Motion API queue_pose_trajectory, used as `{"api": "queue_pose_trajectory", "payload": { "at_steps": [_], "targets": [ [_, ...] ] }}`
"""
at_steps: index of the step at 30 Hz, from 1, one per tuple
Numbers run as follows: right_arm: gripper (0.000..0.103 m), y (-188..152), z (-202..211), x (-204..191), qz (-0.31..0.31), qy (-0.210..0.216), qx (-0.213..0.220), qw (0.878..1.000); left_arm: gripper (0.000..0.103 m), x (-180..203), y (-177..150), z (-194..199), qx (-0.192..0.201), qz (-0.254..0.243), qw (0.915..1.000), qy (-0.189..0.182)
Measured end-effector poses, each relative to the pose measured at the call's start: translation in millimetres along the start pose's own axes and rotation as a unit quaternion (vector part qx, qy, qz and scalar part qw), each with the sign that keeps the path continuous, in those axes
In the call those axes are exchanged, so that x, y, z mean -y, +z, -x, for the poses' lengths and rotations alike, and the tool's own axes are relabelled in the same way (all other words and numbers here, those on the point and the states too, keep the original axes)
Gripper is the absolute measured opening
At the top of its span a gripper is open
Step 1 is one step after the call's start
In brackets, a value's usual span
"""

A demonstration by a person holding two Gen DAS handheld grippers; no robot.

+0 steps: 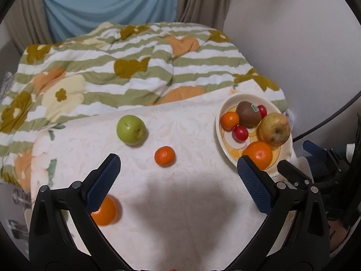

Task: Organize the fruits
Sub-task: 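Grasp another large orange with the left tool while the right tool grasps a mandarin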

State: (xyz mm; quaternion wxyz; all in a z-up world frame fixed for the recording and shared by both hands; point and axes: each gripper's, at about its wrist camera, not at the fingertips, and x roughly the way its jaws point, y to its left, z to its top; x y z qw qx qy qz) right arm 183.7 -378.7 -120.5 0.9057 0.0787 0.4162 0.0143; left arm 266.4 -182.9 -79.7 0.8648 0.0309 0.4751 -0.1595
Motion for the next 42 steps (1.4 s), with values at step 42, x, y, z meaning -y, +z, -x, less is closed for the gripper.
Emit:
{"api": "queue_pose_trajectory", "payload": {
  "at_steps": [42],
  "targets": [
    [0.103, 61.6, -63.1, -126.3, 0.239, 0.117, -0.063, 0.962, 0.103, -104.4, -97.9, 47.8, 0.025, 0.26, 0.9498, 0.171]
  ]
}}
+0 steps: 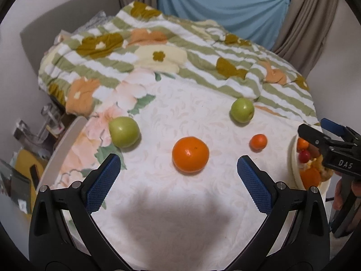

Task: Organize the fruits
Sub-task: 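Grasp another large orange with the left tool while the right tool grasps a mandarin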

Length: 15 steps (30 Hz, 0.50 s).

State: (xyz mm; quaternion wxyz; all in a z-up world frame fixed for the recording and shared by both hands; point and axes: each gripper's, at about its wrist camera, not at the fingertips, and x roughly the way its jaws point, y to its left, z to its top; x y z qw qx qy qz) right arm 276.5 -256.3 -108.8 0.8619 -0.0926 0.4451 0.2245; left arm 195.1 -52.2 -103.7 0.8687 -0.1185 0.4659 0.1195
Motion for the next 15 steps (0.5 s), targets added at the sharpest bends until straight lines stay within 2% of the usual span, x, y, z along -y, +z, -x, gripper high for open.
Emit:
{"api": "queue_pose_trajectory", "payload": {
  "at_steps": [7, 15],
  "targets": [
    [0.103, -3.7, -50.3, -1.1, -0.005, 0.013, -0.054, 0.998, 0.103, 1.6, -5.2, -49.0, -0.046, 0.008, 0.9989, 0.006],
    [0.103, -17.6, -81.3, -4.3, 0.007, 0.01, -0.082, 0.997, 0.103, 15.5, -15.2, -84.2, -0.057, -0.009, 0.9983, 0.001]
  ]
}}
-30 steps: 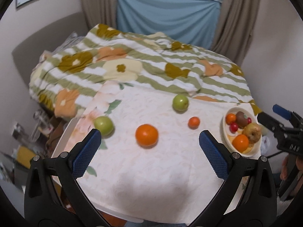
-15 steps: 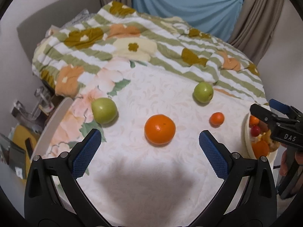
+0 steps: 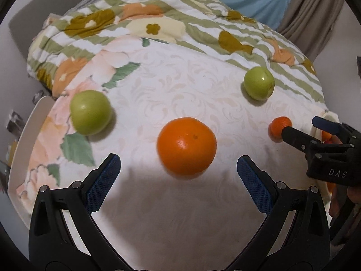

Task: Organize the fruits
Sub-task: 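Grasp another large orange with the left tool while the right tool grasps a mandarin, then carry the large orange onto the duck plate and open the left tool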

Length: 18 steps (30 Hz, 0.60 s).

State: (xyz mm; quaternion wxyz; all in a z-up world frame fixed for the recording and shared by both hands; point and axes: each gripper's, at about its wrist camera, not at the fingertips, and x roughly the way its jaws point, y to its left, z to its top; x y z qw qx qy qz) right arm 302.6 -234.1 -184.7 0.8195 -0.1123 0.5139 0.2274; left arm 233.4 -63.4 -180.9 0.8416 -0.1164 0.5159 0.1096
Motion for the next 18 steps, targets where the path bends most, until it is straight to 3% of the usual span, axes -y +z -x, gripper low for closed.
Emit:
{"api": "queue_pose_trajectory", "payload": {
  "at_steps": [4, 6, 12, 18],
  "targets": [
    [0.102, 0.0, -7.1, 0.4, 0.005, -0.006, -0.006, 1.0, 0.103, 7.4, 3.3, -12.3, 0.003, -0.018, 0.9997, 0.013],
    [0.102, 0.6, -12.0, 1.2, 0.005, -0.007, -0.013, 1.0, 0.091, 8.4, 4.9, -17.2, -0.003, -0.024, 0.9996, 0.013],
    [0.093, 0.1, -18.7, 0.5, 0.003, -0.006, -0.017, 1.0, 0.076, 8.1, 8.2, -25.1, -0.008, -0.033, 0.9994, 0.008],
    [0.085, -1.1, -20.9, 0.2, 0.004, -0.009, -0.018, 1.0, 0.069, 7.7, 9.4, -29.2, -0.01, -0.035, 0.9993, 0.004]
  ]
}}
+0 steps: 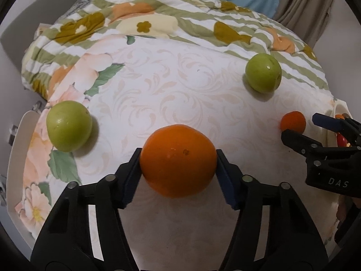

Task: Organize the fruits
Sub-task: 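Carry the large orange onto the duck plate and open the left tool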

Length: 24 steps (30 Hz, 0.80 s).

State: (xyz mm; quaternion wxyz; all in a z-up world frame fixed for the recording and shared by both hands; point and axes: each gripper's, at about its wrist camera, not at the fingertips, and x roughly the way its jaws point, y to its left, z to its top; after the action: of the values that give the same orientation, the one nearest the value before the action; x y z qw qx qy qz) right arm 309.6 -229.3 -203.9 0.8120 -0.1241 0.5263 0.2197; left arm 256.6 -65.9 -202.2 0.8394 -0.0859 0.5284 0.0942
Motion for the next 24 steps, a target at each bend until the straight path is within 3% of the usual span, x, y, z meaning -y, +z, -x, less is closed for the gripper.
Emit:
{"api": "queue_pose_trajectory", "payload": {
  "at_steps": [10, 17, 19, 24],
  "targets": [
    [0.056, -0.6, -4.5, -12.7, 0.024, 0.003, 0.002, 1.0, 0.068, -6.5, -6.0, 3.8, 0.0, 0.008, 0.9999, -0.007],
    [0.048, -0.5, -7.8, -20.1, 0.035, -0.007, 0.011, 0.999, 0.068, -13.2, -12.2, 6.6, 0.002, 0.008, 1.0, -0.002],
    [0.033, -0.5, -7.0, -21.4, 0.039, -0.01, 0.015, 0.999, 0.068, -14.1, -13.6, 7.1, 0.004, 0.006, 1.0, -0.001],
    [0.033, -1.4, -1.3, -23.3, 0.037, -0.006, 0.024, 0.999, 0.068, -15.7, -16.2, 10.2, 0.008, 0.005, 0.9999, -0.004]
  ]
}}
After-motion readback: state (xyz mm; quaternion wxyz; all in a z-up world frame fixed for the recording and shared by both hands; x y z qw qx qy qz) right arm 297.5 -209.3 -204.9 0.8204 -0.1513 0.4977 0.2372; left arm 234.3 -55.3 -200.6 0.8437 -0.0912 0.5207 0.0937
